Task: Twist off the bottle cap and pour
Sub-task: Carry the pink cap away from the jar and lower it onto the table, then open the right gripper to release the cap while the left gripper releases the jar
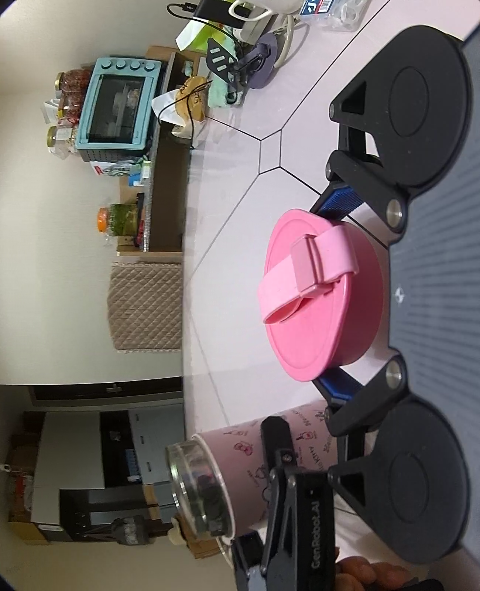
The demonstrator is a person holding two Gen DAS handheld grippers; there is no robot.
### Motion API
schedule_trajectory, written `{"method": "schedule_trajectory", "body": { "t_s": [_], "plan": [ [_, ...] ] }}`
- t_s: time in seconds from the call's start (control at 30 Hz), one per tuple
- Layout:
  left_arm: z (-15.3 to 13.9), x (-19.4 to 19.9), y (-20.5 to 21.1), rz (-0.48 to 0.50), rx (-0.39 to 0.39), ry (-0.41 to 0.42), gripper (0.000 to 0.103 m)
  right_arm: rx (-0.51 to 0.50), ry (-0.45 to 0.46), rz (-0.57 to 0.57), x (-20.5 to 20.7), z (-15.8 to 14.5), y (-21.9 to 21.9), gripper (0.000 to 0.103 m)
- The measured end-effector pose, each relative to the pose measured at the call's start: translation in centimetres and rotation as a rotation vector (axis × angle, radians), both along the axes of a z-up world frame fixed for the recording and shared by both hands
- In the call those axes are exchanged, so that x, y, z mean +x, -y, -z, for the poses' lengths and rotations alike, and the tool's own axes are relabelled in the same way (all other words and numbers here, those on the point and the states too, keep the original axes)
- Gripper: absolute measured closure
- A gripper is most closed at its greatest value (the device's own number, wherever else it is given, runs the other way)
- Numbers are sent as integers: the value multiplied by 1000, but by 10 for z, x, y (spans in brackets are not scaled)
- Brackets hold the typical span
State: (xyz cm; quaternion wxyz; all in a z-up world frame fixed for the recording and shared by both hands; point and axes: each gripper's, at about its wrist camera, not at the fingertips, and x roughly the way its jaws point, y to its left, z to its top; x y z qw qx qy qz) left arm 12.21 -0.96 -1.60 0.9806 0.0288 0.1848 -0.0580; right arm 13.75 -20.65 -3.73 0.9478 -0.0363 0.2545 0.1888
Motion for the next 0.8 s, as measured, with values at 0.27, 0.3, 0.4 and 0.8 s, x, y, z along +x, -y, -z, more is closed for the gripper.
{"method": "schedule_trajectory", "body": {
  "t_s": [0.27,0.3,0.4,0.8],
  "plan": [
    [-2,-1,0,-1,-2,-3,13,-19,-33,-4,6,4,-2,18],
    [-2,-1,0,-1,-2,-5,13,-20,-36,-4,7,4,-2,18],
    [-2,-1,0,-1,-1,-8,13,-22,-47,1,10,6,-2,18],
    [-4,-7,0,10,23,-1,10,-27,-62,4,15,8,-2,18]
  ]
}}
